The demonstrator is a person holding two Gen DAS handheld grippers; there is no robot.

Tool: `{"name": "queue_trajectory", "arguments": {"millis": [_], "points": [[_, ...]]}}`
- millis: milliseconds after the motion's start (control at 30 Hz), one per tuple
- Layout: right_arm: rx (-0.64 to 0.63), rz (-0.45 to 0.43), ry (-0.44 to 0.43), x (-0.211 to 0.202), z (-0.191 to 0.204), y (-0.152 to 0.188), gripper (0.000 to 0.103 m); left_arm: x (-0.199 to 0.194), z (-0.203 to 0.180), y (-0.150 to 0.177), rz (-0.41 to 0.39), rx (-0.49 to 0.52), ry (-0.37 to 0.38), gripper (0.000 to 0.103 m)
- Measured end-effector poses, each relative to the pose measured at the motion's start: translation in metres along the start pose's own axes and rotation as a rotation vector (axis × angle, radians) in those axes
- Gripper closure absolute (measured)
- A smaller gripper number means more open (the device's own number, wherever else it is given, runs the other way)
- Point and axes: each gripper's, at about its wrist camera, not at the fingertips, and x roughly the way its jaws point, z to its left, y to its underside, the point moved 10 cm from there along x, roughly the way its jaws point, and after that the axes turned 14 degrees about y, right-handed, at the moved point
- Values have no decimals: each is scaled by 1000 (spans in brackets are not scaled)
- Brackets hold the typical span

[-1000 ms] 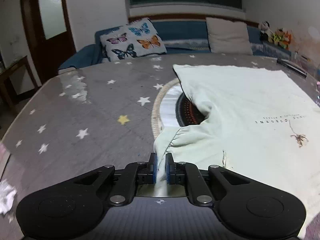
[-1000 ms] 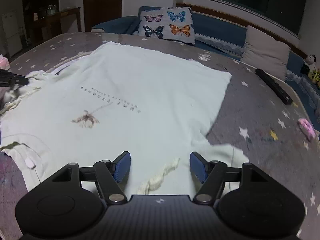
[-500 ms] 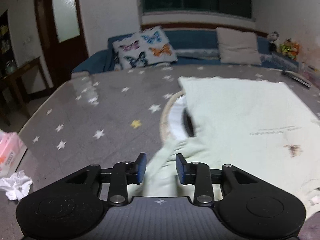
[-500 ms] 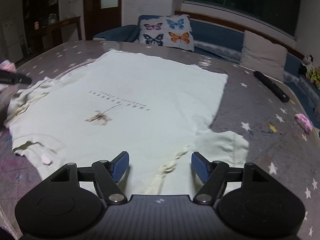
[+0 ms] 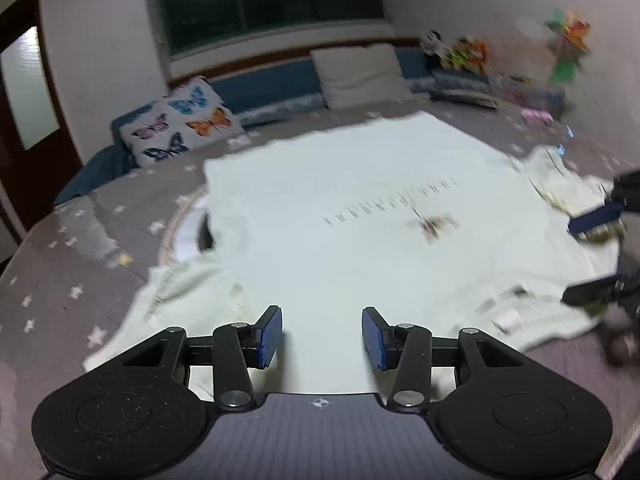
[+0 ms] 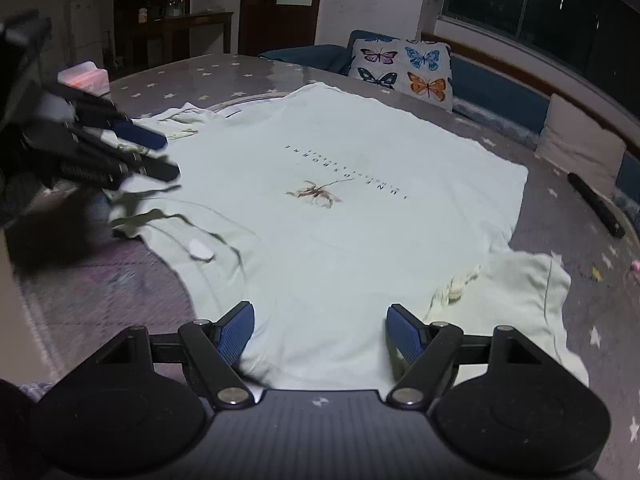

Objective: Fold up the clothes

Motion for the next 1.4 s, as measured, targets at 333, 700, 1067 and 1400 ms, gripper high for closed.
{"name": "queue_trajectory", "arguments": {"millis": [333, 700, 1067, 1400], "points": [[216, -45, 108, 11, -77, -25, 30, 7, -12, -11, -21, -23, 33, 50], [398, 28, 194, 73, -139, -17, 44, 33, -26, -16, 8, -53, 68, 50], [525, 42, 240, 36, -162, 21, 46, 38, -38, -28, -3, -34, 88, 46], [599, 93, 361, 1, -176, 69, 46, 58, -90, -49, -17, 24, 184, 36]]}}
